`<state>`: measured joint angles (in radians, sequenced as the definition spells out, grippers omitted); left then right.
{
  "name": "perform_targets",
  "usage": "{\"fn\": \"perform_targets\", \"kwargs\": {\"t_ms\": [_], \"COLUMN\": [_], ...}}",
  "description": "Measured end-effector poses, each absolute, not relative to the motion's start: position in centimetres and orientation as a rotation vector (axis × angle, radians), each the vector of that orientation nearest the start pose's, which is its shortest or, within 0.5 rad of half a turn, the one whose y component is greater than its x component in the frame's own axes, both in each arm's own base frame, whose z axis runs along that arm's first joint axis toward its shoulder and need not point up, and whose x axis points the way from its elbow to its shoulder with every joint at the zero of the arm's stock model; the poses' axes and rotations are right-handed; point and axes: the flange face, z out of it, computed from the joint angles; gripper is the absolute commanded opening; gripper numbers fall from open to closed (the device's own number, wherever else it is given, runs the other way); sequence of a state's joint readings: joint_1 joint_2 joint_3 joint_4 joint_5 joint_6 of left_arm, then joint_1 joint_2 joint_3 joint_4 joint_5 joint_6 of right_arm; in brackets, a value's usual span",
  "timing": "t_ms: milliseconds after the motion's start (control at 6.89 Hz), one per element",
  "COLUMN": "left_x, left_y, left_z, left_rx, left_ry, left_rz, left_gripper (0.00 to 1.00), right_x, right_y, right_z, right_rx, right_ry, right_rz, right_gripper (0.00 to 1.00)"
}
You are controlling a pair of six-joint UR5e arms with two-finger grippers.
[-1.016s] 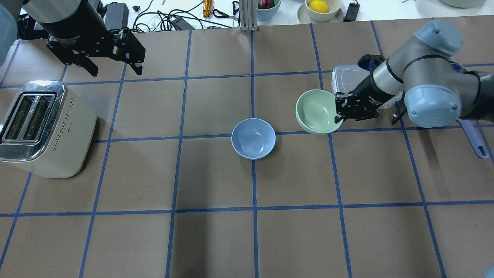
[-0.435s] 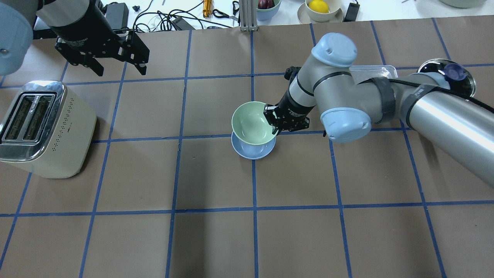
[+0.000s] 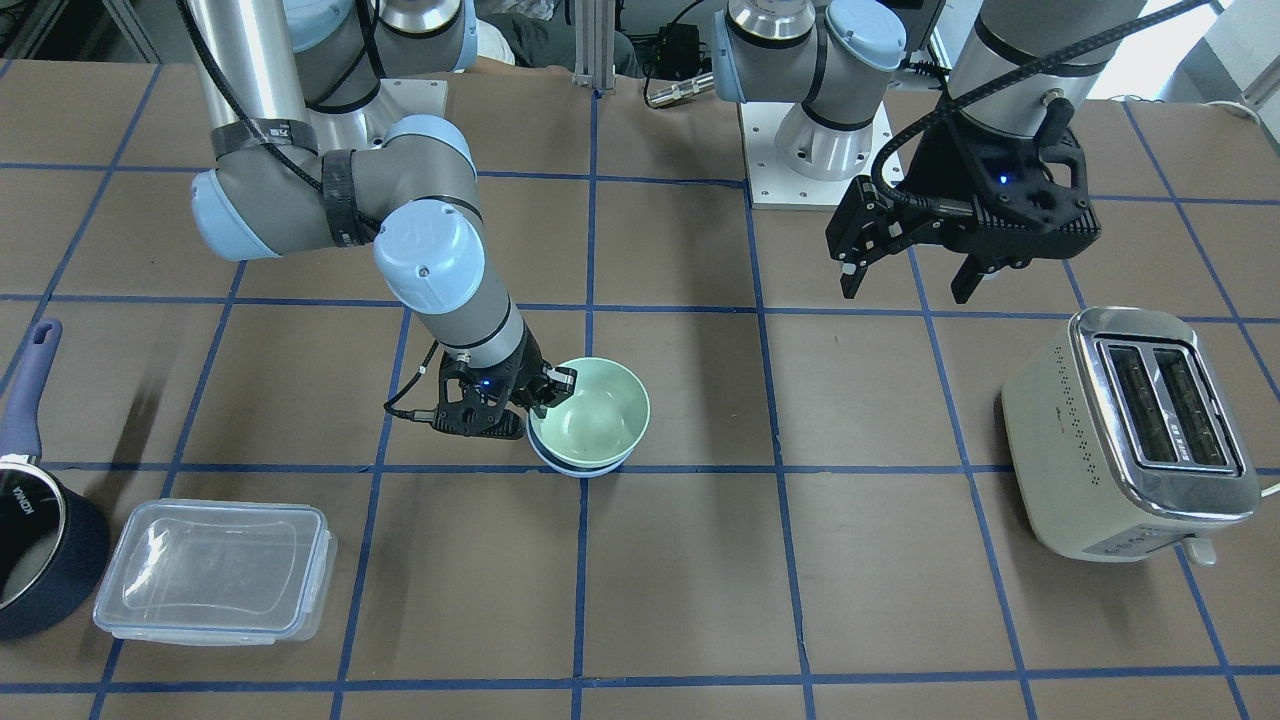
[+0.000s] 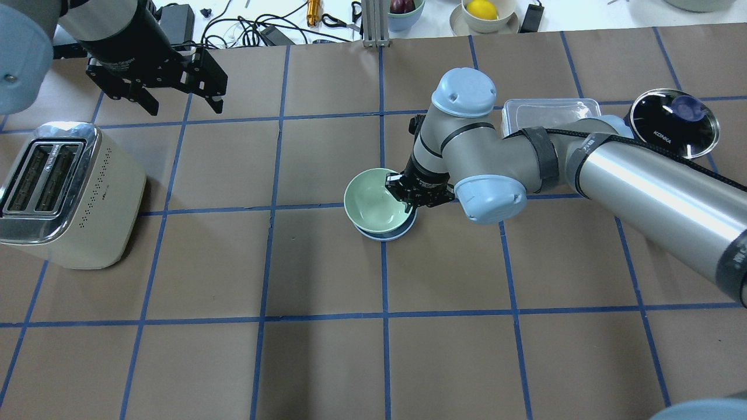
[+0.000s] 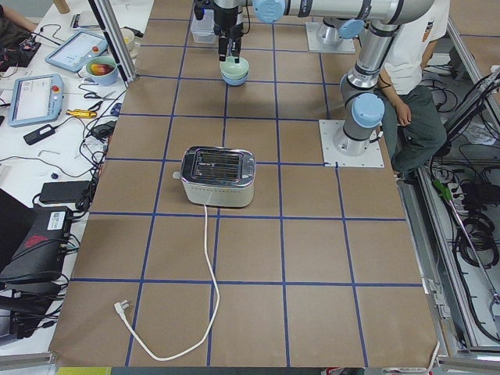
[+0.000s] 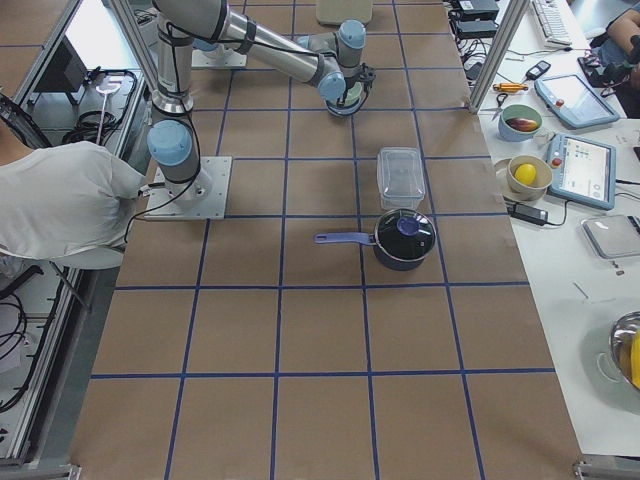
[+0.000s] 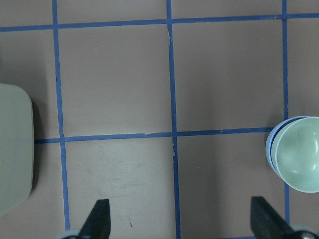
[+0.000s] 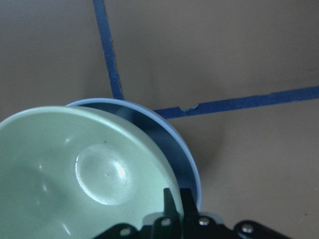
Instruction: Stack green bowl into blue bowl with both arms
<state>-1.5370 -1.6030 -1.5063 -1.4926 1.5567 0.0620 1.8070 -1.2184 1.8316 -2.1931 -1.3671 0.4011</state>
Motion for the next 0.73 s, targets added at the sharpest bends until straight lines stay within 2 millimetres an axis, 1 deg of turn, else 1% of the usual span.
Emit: {"fn": "perform_targets", "kwargs": {"t_ms": [290, 435, 581, 726], "left_x": [-11.7, -11.7, -11.7, -11.7], "left_y": [-52.0, -52.0, -52.0, -52.0], "left_z": [51.2, 51.2, 51.2, 51.2], "left_rx": [0.045, 0.044, 0.043, 0.042], "left_ry": [3.146, 3.146, 3.146, 3.147], "left_rz": [-0.175, -0.175, -0.175, -0.174], "left_gripper": [1.0, 1.0, 1.0, 1.0], "right_x": [28.5, 28.7, 28.7, 28.5], "right_y": [-52.0, -52.2, -52.5, -52.8], "right_z": [25.0, 26.4, 29.3, 33.3], "right_rx": [0.245, 0.243, 0.242, 0.228], "right_ry": [2.936, 2.937, 2.948, 2.99], "right_rz": [0.06, 0.059, 0.078, 0.08], "right_gripper": [1.0, 1.0, 1.0, 1.0]}}
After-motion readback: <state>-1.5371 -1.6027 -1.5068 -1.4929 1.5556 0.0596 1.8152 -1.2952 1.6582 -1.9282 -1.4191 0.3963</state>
